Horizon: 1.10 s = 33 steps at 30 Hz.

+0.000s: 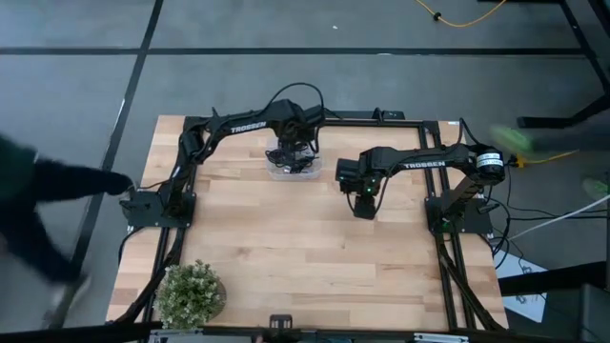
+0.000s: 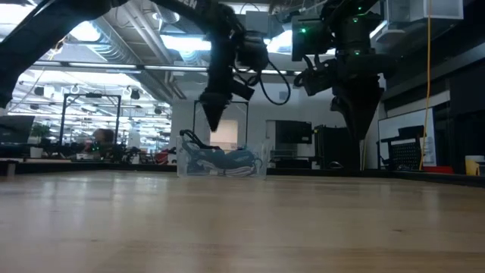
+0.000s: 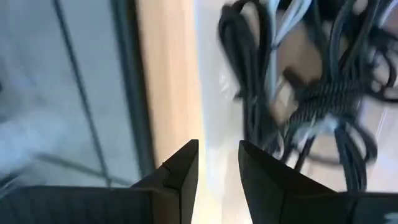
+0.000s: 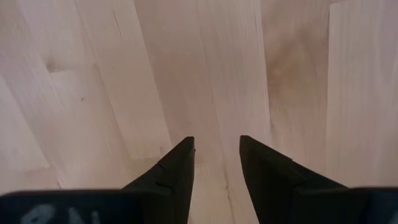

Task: Pick and place USB-C Cables
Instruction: Return to Home Position

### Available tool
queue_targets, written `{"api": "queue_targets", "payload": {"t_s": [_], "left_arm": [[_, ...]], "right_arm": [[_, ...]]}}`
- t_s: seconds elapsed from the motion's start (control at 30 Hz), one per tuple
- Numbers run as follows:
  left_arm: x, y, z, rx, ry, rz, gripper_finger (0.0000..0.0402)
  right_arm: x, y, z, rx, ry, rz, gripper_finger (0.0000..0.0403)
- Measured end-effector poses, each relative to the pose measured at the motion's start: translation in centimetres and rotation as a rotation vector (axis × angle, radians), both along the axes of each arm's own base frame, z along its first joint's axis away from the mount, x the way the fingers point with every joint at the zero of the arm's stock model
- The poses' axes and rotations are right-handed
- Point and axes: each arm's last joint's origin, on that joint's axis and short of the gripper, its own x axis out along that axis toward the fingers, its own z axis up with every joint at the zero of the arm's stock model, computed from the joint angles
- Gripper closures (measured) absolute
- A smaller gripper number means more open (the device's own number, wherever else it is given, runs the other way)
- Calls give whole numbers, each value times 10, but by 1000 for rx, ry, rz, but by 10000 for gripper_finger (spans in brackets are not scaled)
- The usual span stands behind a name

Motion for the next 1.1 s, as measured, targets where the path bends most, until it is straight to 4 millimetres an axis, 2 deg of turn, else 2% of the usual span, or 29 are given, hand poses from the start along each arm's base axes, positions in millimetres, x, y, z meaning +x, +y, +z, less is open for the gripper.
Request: {"api": "queue_targets", "payload": {"t_s": [0.23, 0.33, 0.53, 0.77, 0.83, 0.9, 1.0, 1.1], "left_arm": [[-11, -30, 47, -66, 97, 99, 294], [-8, -42, 66, -26, -8, 170, 294], [-14, -69, 103, 5, -184, 266, 294], [-31, -109, 140, 12, -312, 240, 294], [-38, -121, 151, -13, -338, 189, 294], [-48, -132, 164, -43, -356, 99, 294], [-72, -140, 188, -107, -449, 97, 294], [-101, -142, 210, -144, -541, 113, 294]], "right_arm": [[-2, 0, 0, 4, 22, -31, 270], [-2, 1, 0, 7, 37, -100, 270], [-4, 7, 0, 8, 67, -212, 270], [-18, 38, 4, 4, 213, -59, 270], [-25, 50, 11, -2, 219, -15, 270], [-31, 60, 23, 7, 152, 25, 270], [-39, 68, 56, 54, -107, 60, 270], [-60, 69, 97, 80, -387, 101, 270]]}}
